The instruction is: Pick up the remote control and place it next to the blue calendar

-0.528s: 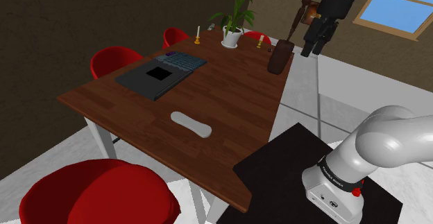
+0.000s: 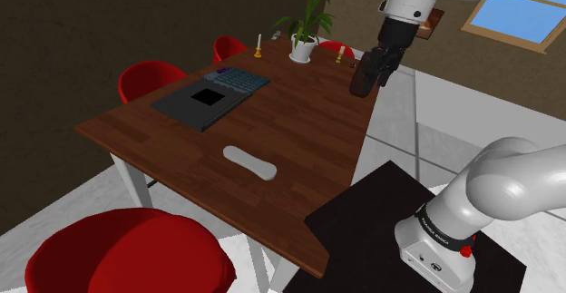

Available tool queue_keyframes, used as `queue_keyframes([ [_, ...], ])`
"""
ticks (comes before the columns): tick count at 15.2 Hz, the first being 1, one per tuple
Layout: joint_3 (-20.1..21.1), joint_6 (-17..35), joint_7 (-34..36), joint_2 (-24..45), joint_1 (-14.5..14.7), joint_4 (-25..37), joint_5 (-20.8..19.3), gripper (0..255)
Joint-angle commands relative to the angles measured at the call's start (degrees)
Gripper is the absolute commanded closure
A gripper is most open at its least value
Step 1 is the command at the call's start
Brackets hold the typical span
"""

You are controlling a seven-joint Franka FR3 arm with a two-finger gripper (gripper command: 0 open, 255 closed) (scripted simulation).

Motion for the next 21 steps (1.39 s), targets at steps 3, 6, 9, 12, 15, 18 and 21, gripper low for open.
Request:
queue_keyframes([
  [3,2.30,8.03,0.10,5.15,1.19,-2.12,0.66,0],
  [6,3.99,14.05,0.28,10.06,1.97,-2.79,0.84,0],
  [9,5.69,19.90,0.62,15.55,2.59,-2.72,0.66,0],
  [12,7.35,25.47,1.24,21.52,3.08,-1.94,-0.03,0],
  [15,8.87,30.64,2.23,27.86,3.50,-0.44,-1.39,0],
  [18,10.15,35.30,3.69,34.48,3.92,1.74,-3.55,0],
  [21,10.99,39.31,5.61,41.27,4.57,4.60,-6.52,0],
])
